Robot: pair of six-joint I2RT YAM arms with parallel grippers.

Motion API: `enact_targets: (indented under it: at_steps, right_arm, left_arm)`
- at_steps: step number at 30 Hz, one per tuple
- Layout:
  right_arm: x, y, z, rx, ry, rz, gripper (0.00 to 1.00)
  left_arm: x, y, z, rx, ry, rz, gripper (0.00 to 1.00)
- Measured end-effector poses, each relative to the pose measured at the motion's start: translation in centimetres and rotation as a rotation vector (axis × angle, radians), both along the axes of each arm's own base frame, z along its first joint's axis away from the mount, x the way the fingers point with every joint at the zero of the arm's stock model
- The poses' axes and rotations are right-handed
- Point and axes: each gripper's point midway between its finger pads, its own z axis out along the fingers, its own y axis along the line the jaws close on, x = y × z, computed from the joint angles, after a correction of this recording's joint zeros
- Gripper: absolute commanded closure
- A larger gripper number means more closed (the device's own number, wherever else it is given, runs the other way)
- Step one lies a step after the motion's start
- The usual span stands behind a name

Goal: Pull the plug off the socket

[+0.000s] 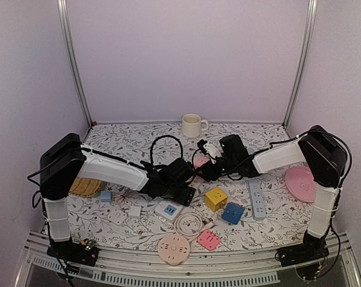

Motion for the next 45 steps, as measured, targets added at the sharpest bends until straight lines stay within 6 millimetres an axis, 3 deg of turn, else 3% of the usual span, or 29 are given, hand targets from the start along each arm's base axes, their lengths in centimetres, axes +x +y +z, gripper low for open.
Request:
enact_targets:
  at_steps: [17,21,30,32,40,45]
  right_arm:
    - [-1.4,-1.1,0.4,-0.102,-0.033,-0.067,0.76]
    - [-1.9,-1.6,0.5,-0.122,-0.052,-0.086,0.85]
    - [-2.6,-2.1,1.7,-0.111,-0.077,-0.101,0.87]
    - [-2.6,-1.9,2.5,-0.079,-0.071,-0.1,0.87]
    - [-2.6,1.4,11.7,0.157,-0.165,-0.047,0.87]
    - [-2.4,1.2,11.6,0.141,-0.168,-0.088,0.88]
  left_arm:
    - [-0.6,-0.9,-0.2,-0.031,0.034,-0.046,0.88]
    - [-0.8,-1.1,-0.1,-0.032,0.036,-0.065,0.88]
    - [-0.9,-1.3,0.2,-0.041,0.03,-0.083,0.88]
    - [-0.9,-1.2,0.1,-0.043,0.032,-0.077,0.88]
    - [-0.9,-1.2,-0.1,-0.045,0.033,-0.074,0.88]
    - [-0.8,-1.0,0.0,-0.053,0.028,-0.067,0.88]
